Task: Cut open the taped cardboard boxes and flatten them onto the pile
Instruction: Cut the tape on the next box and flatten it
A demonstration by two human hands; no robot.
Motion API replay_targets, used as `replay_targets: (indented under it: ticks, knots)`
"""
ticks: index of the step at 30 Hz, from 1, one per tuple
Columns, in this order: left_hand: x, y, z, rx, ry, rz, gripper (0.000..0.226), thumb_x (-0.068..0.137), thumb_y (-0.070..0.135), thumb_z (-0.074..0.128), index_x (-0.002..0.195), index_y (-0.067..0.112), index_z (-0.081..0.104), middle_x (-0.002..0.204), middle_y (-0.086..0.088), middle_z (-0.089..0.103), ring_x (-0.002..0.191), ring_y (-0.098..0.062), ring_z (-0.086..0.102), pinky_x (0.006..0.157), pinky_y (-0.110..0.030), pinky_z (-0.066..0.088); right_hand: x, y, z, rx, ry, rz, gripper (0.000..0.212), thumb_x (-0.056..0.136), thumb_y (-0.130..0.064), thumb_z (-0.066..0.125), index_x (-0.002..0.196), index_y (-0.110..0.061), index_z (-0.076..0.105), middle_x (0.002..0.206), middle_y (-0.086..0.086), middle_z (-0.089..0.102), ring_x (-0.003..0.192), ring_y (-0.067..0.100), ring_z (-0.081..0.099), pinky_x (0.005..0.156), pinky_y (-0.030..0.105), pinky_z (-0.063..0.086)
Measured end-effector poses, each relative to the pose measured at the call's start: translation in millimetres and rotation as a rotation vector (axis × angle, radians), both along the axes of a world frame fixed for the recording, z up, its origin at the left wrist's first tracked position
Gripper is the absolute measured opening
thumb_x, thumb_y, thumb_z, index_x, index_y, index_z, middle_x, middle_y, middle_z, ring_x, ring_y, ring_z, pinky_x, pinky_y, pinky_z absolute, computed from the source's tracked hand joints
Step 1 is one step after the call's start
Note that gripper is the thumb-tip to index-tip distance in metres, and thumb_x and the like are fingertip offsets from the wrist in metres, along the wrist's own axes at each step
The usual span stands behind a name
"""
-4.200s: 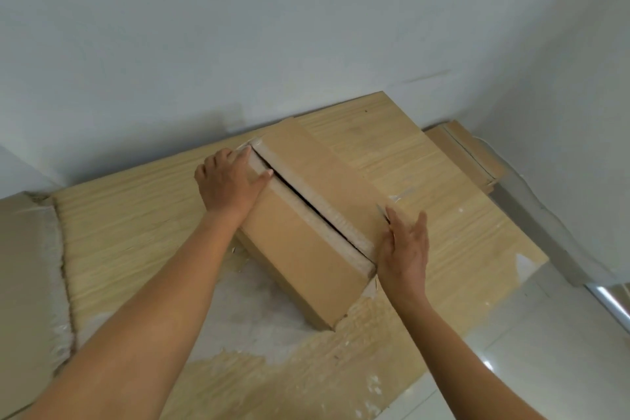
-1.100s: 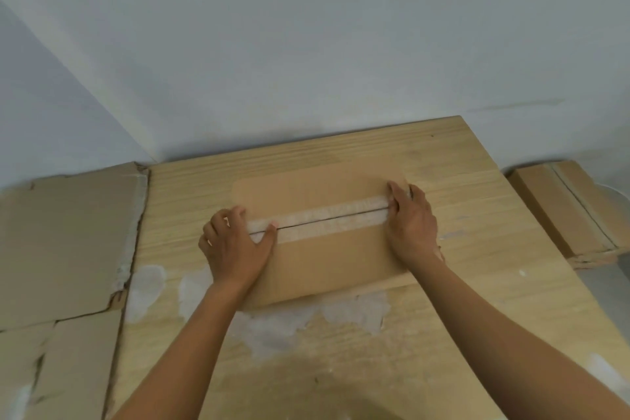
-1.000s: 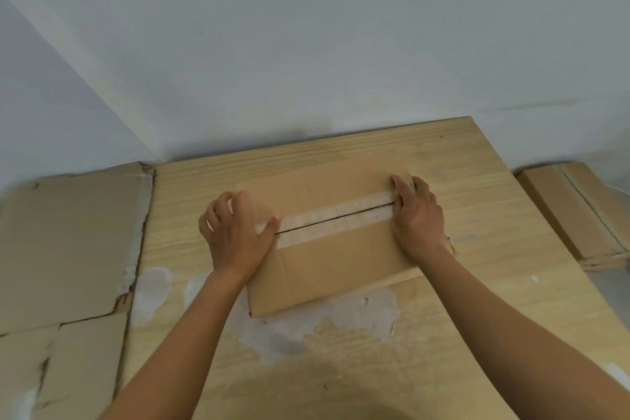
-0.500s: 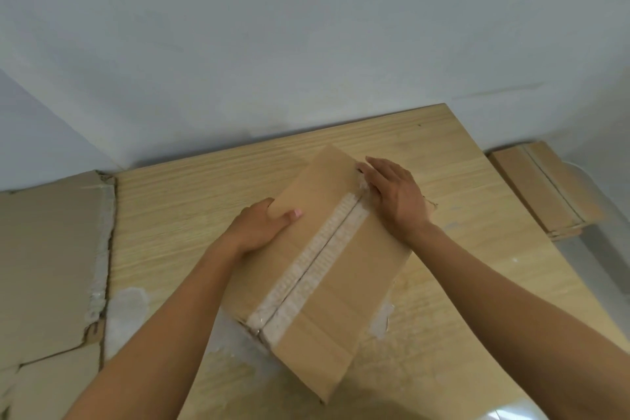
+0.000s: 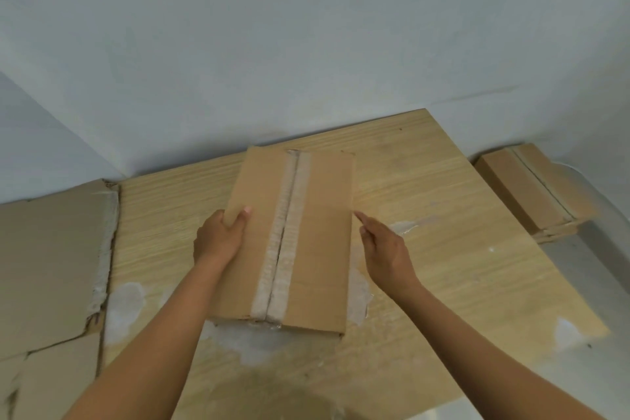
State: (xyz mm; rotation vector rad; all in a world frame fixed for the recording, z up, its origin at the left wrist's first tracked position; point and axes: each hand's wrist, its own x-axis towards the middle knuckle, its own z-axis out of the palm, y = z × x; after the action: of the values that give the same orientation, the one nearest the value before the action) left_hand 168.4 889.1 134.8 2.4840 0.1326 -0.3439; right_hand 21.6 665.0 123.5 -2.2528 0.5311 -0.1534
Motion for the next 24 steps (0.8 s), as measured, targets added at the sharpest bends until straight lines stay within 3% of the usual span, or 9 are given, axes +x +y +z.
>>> replay_targets:
  ticks: [3, 6, 8, 10, 12, 15, 17, 21, 24]
  knots:
    - [-25.4, -11.2, 3.4, -0.093, 0.03, 0.115, 0.056, 0.097, 0.047, 0.045, 0.133, 0.005, 0.05, 0.136, -0.017, 0.053, 0.123, -0.034, 0.049, 0.098, -0.036, 0.037, 6.4, 13.0, 10.0, 0.041, 0.142, 0.038, 0.044, 0.103, -0.021, 0.029, 0.147, -0.02, 0.034, 0.137, 0.006, 0.053, 0.118, 0.025, 0.053, 0.09, 0.031, 0.043]
    - [-59.5, -21.1, -1.3, -0.256, 0.039, 0.199, 0.049, 0.101, 0.036, 0.04, 0.141, 0.008, 0.037, 0.14, -0.014, 0.049, 0.125, -0.033, 0.048, 0.1, -0.035, 0.037, 23.3, 6.7, 14.8, -0.149, 0.191, 0.053, 0.046, 0.103, -0.02, 0.025, 0.149, -0.015, 0.025, 0.144, 0.01, 0.043, 0.121, 0.032, 0.049, 0.095, 0.039, 0.043]
    - [-86.9, -29.8, -6.7, -0.377, 0.075, 0.199, 0.056, 0.102, 0.03, 0.038, 0.151, 0.013, 0.016, 0.149, -0.011, 0.037, 0.132, -0.03, 0.041, 0.107, -0.039, 0.034, 36.4, -6.7, 13.7, -0.255, 0.169, 0.103, 0.045, 0.103, -0.018, 0.025, 0.148, -0.015, 0.026, 0.143, 0.01, 0.042, 0.115, 0.033, 0.052, 0.09, 0.039, 0.043]
    - [-110.9, -41.6, -11.5, -0.384, 0.114, 0.128, 0.073, 0.101, 0.029, 0.039, 0.151, 0.014, -0.011, 0.16, -0.007, 0.008, 0.145, -0.025, 0.017, 0.118, -0.044, 0.016, 49.6, -22.5, 10.6, -0.376, 0.18, 0.172, 0.044, 0.102, -0.017, 0.025, 0.147, -0.016, 0.027, 0.145, 0.009, 0.038, 0.113, 0.032, 0.051, 0.087, 0.037, 0.042]
    - [-124.5, -50.2, -14.1, -0.151, 0.118, 0.027, 0.084, 0.099, 0.043, 0.038, 0.148, 0.011, -0.023, 0.159, -0.006, -0.021, 0.147, -0.021, -0.014, 0.115, -0.048, -0.009, 58.2, -33.9, 7.2, -0.474, 0.196, 0.239, 0.045, 0.102, -0.016, 0.027, 0.147, -0.015, 0.027, 0.152, 0.009, 0.032, 0.125, 0.031, 0.045, 0.095, 0.037, 0.039]
    - [-112.2, -47.8, -15.8, 0.211, -0.074, -0.236, 0.094, 0.083, 0.071, 0.01, 0.149, 0.011, -0.02, 0.154, -0.01, -0.032, 0.138, -0.023, -0.036, 0.105, -0.046, -0.027, 53.4, -36.9, 2.1, -0.523, 0.107, 0.264, 0.044, 0.102, -0.015, 0.027, 0.144, -0.009, 0.036, 0.15, 0.012, 0.036, 0.135, 0.029, 0.038, 0.107, 0.039, 0.03]
    - [-91.1, -45.9, -13.3, 0.285, -0.142, -0.382, 0.099, 0.073, 0.071, -0.005, 0.151, 0.012, -0.011, 0.157, -0.011, -0.025, 0.14, -0.024, -0.032, 0.108, -0.047, -0.024, 37.5, -32.4, -3.6, -0.548, 0.025, 0.215, 0.042, 0.098, -0.014, 0.032, 0.137, -0.007, 0.047, 0.142, 0.014, 0.047, 0.129, 0.032, 0.045, 0.107, 0.043, 0.032]
    - [-28.9, -50.5, -10.3, 0.396, -0.143, -0.506, 0.076, 0.095, 0.063, 0.015, 0.154, 0.018, 0.0, 0.16, -0.01, -0.012, 0.146, -0.025, -0.018, 0.115, -0.051, -0.013, -2.9, -22.1, -15.4, -0.631, 0.006, 0.054, 0.036, 0.092, -0.017, 0.04, 0.121, -0.012, 0.061, 0.13, 0.01, 0.059, 0.12, 0.031, 0.055, 0.104, 0.053, 0.035]
    - [19.2, -57.2, -13.1, 0.401, -0.216, -0.526, 0.071, 0.096, 0.059, 0.027, 0.152, 0.018, 0.012, 0.161, -0.009, -0.002, 0.148, -0.026, -0.008, 0.116, -0.054, -0.007, -20.4, -17.1, -20.7, -0.597, -0.03, 0.009, 0.041, 0.09, -0.021, 0.036, 0.119, -0.011, 0.063, 0.13, 0.012, 0.058, 0.123, 0.032, 0.053, 0.101, 0.054, 0.038]
